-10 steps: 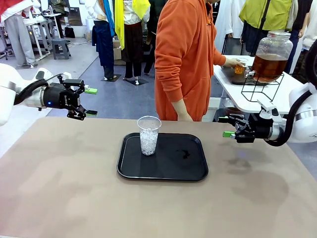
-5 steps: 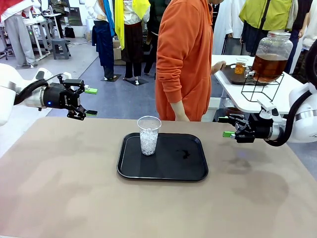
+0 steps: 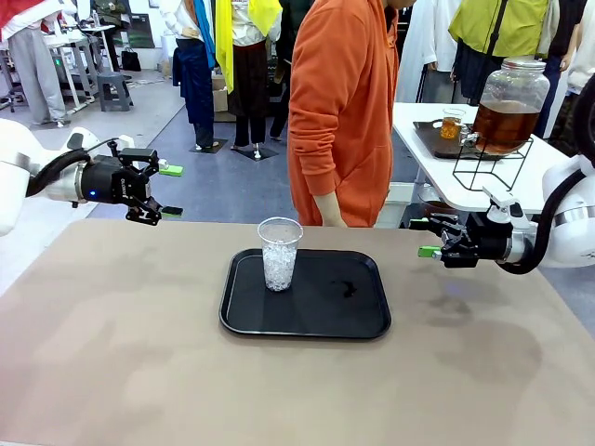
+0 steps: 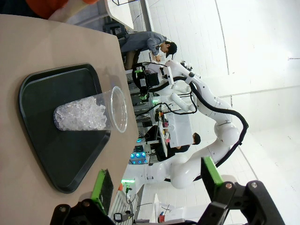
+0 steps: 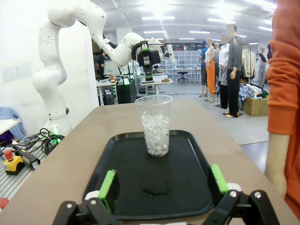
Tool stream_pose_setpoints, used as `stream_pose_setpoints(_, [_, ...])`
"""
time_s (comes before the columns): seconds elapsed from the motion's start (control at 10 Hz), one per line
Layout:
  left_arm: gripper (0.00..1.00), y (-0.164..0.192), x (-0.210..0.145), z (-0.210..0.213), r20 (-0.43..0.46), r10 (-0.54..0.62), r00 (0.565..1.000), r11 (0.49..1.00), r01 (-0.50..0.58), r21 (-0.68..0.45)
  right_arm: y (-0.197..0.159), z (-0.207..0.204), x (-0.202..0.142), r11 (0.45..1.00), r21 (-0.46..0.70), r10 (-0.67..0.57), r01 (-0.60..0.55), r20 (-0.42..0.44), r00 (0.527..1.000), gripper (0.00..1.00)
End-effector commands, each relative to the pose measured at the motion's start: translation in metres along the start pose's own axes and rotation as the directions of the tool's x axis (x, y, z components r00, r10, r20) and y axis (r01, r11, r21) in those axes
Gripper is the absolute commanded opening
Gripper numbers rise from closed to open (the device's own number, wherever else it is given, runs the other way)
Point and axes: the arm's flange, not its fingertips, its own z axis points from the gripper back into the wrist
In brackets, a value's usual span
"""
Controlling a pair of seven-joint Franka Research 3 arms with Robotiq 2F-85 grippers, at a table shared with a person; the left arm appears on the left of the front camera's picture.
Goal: Pour the drink into the iced cup.
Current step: Pick up the iced cup indicated by the human and present it to them.
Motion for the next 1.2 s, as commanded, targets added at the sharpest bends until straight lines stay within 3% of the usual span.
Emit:
stream_pose_setpoints(0.0, [1.0, -0.0012, -0.0019, -0.0003, 0.004, -0.018, 1.0, 1.0, 0.018, 0.003, -0.0028, -0.0025, 0.0049, 1.0, 0.005, 0.001, -0.001, -0.002, 1.0, 1.0])
stream_pose_setpoints(1.1, [1.0, -0.0012, -0.0019, -0.0003, 0.004, -0.018, 1.0, 1.0, 0.018, 0.003, -0.0028, -0.0025, 0.0049, 1.0, 0.005, 0.001, -0.001, -0.002, 1.0, 1.0])
